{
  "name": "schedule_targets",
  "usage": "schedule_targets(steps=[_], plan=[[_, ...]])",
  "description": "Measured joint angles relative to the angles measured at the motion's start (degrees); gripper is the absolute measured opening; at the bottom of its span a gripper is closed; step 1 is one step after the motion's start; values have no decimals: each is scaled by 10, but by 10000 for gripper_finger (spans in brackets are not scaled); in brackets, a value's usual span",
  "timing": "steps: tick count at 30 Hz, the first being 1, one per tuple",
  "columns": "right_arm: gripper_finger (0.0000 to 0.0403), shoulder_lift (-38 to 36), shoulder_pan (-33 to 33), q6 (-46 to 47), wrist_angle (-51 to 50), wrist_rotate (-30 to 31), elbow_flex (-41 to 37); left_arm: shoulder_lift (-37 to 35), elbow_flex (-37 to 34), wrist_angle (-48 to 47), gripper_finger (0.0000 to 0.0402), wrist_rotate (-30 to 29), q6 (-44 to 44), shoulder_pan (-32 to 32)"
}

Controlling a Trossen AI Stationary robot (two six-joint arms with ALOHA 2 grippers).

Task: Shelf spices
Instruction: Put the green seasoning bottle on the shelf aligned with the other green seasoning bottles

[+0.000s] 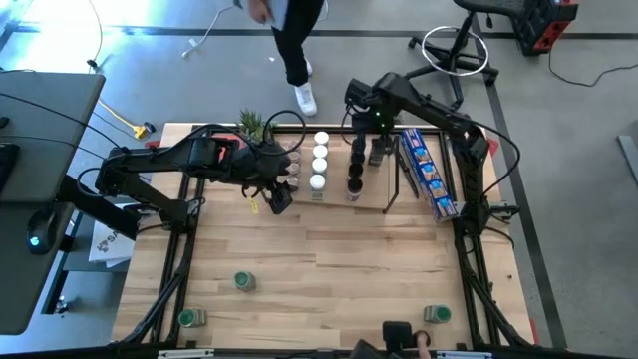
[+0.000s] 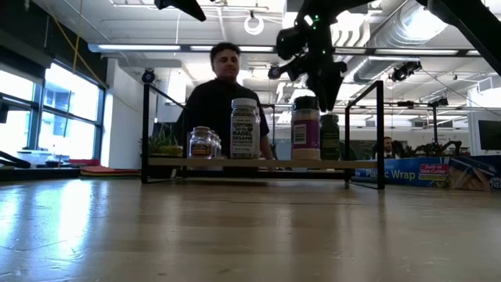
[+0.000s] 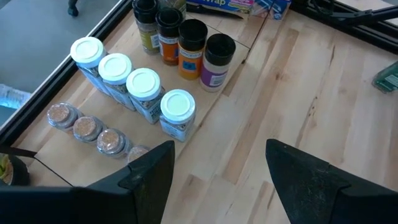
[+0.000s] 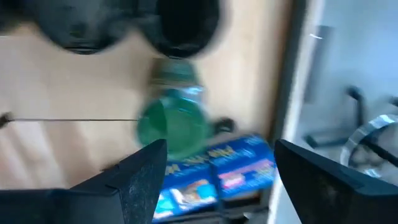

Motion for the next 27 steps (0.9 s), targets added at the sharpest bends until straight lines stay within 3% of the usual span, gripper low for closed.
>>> schedule_targets(steps=[5, 9, 16, 21, 27], plan=[[291, -30, 21, 32, 1, 97, 44, -8, 0, -2, 245, 58, -12, -6], [291, -84, 51, 63, 4, 83, 84, -21, 1, -86, 242, 92, 7, -62], [291, -208, 134, 254, 59, 54, 94, -41, -23, -246, 235, 46, -52, -235], [291, -269, 206, 346, 83, 93, 73, -55, -116, -213, 238, 46, -204, -319], [291, -294, 255, 389, 79, 144, 61, -55, -217, -82, 274, 129, -244, -354]])
